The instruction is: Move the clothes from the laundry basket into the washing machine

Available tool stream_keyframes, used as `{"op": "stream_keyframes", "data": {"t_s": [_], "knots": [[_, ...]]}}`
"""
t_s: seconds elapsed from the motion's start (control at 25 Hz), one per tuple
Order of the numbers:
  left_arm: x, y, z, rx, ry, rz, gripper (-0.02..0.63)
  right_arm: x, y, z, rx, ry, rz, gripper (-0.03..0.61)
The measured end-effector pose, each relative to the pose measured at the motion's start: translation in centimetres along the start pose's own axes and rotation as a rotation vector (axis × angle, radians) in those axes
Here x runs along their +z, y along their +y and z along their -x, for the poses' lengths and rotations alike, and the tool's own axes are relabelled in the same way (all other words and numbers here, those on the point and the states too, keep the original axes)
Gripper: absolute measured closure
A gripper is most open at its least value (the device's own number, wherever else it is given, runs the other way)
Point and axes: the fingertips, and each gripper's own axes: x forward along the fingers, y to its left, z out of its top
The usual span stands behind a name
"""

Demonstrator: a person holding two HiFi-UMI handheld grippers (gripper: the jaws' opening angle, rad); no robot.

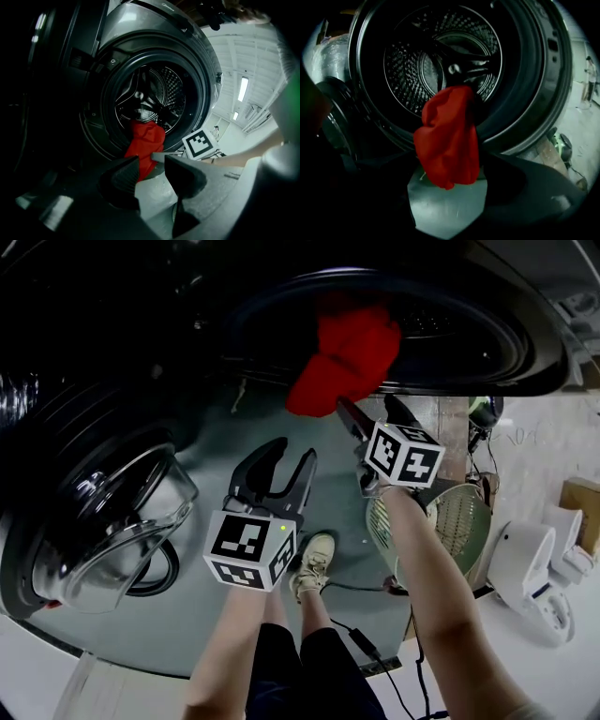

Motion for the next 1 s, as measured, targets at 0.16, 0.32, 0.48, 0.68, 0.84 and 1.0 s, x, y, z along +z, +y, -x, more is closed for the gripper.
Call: {"op": "stream_keyframes", "data": {"t_s": [0.16,0.32,0.48,0.68,0.84,1.0], "knots": [[-0.7,0.5,-0.5,-0.002,-0.002,0.000,0.437,-3.4,-0.7,-3.3,0.003,0.111,-0.015,0.089],[-1.6,0.2,-1.2,-0.021,0.006,0.006,0.437,-3.3,-1.5,-4.8,0.000,0.118,-0.009,0.139],[-2.4,-0.2,-1.1,-0.031,0.016,0.010,0.437,-2.0,-0.4,-4.7,0.031,0.086,0.088,0.430],[-2.6,-1.4,-0.5,-0.050,0.035,0.006,0.437,3.5,3.5,-1.2,0.121,-0.108,0.210,0.522],[-0.8,-2.0,-0.1,-0.054,0.023,-0.012,0.437,10.0,5.1,0.9,0.114,-0.262,0.222,0.523],[1.5,-2.3,0.3,-0.051,-0.004,-0.032,0.437,14.8,6.0,1.9,0.106,-0.345,0.211,0.523]]}}
